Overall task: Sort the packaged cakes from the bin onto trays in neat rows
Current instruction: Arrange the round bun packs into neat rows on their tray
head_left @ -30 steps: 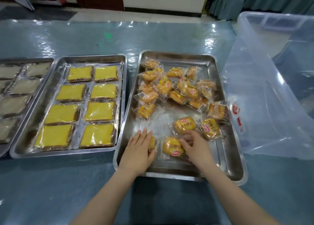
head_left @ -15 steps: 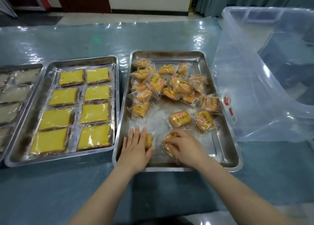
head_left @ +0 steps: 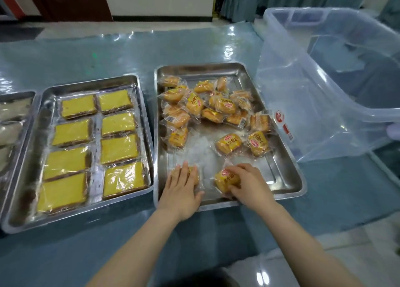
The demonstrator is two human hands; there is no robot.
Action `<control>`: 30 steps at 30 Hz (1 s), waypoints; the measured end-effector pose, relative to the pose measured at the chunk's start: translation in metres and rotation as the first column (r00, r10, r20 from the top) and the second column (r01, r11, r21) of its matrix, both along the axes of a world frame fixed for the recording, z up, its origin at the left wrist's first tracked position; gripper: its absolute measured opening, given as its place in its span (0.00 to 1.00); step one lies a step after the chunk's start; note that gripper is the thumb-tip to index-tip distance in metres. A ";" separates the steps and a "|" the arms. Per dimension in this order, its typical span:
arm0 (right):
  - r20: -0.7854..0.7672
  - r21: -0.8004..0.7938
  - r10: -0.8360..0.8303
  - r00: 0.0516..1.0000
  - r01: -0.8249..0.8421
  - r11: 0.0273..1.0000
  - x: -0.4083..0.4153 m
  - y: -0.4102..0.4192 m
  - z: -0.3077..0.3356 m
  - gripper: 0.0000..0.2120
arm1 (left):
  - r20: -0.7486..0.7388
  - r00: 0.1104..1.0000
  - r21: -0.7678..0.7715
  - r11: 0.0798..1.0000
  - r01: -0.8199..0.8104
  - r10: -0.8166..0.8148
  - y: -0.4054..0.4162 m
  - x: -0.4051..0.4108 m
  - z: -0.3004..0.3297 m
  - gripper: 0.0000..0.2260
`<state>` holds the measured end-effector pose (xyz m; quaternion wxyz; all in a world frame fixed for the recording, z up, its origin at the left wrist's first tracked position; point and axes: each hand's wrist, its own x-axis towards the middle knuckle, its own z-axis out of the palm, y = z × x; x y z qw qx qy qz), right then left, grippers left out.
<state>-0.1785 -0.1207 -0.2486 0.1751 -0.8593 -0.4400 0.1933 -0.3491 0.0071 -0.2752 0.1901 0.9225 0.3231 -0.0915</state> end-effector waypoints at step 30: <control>-0.058 0.244 -0.319 0.946 0.323 0.914 -0.038 0.013 -0.010 0.26 | 0.126 0.992 0.076 0.997 0.013 -0.022 -0.011 -0.021 0.007 0.28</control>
